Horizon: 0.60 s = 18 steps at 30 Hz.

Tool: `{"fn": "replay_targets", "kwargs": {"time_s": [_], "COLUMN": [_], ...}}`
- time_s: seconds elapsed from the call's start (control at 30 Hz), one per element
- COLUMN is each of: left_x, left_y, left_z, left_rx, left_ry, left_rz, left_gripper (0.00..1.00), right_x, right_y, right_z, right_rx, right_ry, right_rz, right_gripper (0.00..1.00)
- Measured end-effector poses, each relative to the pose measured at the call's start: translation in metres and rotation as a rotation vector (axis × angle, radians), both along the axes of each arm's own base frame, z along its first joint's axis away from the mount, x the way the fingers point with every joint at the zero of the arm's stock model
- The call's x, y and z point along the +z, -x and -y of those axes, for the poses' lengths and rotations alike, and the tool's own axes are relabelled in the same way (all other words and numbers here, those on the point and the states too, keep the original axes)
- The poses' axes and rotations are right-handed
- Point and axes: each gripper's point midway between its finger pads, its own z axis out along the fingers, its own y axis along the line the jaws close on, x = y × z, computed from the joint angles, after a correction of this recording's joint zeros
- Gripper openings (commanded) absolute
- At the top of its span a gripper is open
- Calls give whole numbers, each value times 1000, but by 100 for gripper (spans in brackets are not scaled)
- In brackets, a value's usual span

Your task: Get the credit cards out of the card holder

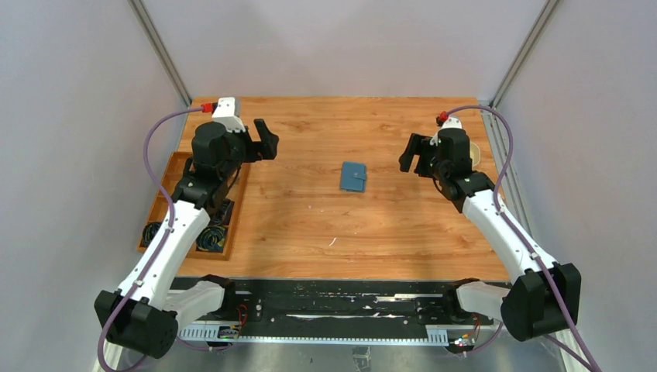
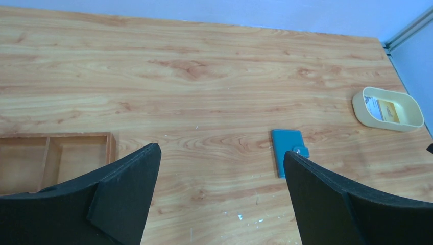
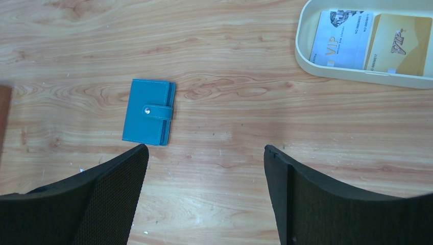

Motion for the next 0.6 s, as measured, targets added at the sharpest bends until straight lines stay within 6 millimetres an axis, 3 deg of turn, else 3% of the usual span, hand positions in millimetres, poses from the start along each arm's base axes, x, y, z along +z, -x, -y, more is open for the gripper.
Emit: {"fn": "replay_targets", "kwargs": {"time_s": [0.17, 0.27, 0.33, 0.4, 0.5, 0.6], "left_x": [-10, -21, -31, -46, -71, -104], "left_y": [-2, -4, -6, -8, -10, -12], "left_z": [8, 16, 23, 32, 52, 74], "left_rx": [-41, -79, -110, -131, -158, -191], "left_ry": [-1, 7, 20, 19, -9, -25], "left_rz": [-32, -69, -102, -144, -206, -289], "left_gripper": [99, 92, 91, 91, 91, 91], "right_x": [5, 5, 6, 7, -11, -47], "right_y": [-1, 0, -4, -11, -15, -18], "right_z": [-12, -26, -47, -80, -121, -141], "right_rx": [68, 163, 234, 327, 452, 533], "right_ry": [17, 94, 195, 275, 333, 358], "right_rz": [22, 39, 33, 36, 9, -71], "right_gripper": [88, 88, 87, 84, 77, 73]}}
